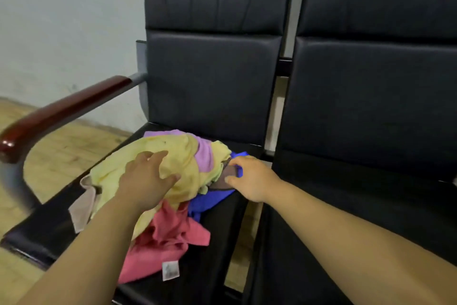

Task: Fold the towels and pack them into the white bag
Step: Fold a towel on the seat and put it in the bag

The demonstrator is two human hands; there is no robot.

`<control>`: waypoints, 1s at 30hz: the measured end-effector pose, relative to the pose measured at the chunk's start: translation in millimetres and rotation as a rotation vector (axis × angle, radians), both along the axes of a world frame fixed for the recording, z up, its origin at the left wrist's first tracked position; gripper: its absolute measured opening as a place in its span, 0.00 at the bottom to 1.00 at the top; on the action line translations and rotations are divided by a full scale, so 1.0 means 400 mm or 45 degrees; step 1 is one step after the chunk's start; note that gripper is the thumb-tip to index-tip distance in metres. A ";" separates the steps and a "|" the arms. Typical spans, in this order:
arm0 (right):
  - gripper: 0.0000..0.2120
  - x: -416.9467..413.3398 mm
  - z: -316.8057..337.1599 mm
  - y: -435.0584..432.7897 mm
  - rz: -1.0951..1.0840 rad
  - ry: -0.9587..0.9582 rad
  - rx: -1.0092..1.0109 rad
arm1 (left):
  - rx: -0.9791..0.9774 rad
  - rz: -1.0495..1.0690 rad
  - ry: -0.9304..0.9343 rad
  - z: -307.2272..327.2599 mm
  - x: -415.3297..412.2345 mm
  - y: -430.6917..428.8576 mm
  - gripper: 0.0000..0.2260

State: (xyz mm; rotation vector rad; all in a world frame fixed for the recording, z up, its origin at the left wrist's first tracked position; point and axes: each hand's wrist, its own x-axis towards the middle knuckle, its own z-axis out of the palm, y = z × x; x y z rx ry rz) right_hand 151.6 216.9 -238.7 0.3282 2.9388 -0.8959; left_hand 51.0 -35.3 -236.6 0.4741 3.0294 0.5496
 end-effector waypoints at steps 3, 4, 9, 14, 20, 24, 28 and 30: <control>0.25 -0.114 -0.025 -0.058 0.024 0.077 -0.070 | 0.104 0.121 -0.083 -0.028 -0.041 -0.052 0.36; 0.25 -0.144 -0.032 -0.081 0.030 0.103 -0.103 | 0.141 0.126 -0.132 -0.038 -0.046 -0.061 0.36; 0.32 -0.274 -0.046 -0.189 0.037 0.188 -0.243 | 0.207 0.097 -0.177 -0.069 -0.071 -0.096 0.32; 0.26 -0.344 -0.029 -0.217 -0.113 0.199 -0.304 | 0.265 0.152 -0.179 -0.083 -0.064 -0.125 0.25; 0.16 -0.292 0.078 -0.186 -0.043 0.462 -0.553 | 0.545 0.251 -0.097 -0.014 -0.048 -0.145 0.20; 0.09 -0.207 0.159 -0.136 -0.071 0.477 -0.604 | 0.675 0.234 -0.001 0.043 -0.002 -0.135 0.08; 0.06 -0.101 0.230 -0.085 -0.132 0.518 -0.757 | 0.894 0.278 0.095 0.126 0.064 -0.099 0.05; 0.06 -0.026 0.273 -0.047 -0.181 0.528 -0.865 | 1.002 0.198 0.112 0.166 0.104 -0.065 0.05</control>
